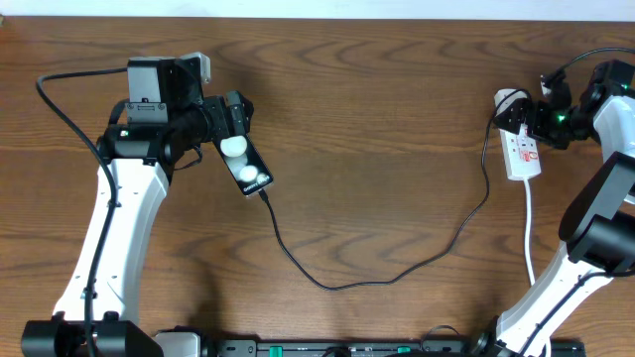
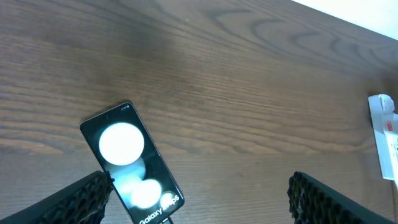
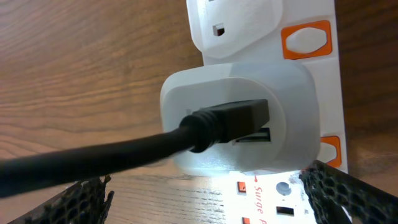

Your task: Plug charger to phone and switch on socket

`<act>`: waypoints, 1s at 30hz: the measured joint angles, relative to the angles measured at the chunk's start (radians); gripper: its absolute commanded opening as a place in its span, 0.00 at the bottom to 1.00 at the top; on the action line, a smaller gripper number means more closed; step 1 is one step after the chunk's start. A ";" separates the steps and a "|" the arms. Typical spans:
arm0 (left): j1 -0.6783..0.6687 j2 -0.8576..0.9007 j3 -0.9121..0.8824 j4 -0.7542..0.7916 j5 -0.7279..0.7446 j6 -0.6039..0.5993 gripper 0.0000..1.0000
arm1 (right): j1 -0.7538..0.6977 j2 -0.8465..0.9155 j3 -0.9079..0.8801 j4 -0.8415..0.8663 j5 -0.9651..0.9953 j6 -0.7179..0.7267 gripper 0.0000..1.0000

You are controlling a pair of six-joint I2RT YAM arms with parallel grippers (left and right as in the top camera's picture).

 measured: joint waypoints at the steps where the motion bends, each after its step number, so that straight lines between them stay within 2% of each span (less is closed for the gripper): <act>1: 0.000 0.000 0.000 0.000 0.000 0.000 0.92 | 0.000 0.000 0.000 0.000 0.000 0.000 0.99; 30: 0.000 0.000 0.000 0.000 0.000 0.000 0.92 | 0.000 0.000 0.000 0.018 -0.011 -0.034 0.99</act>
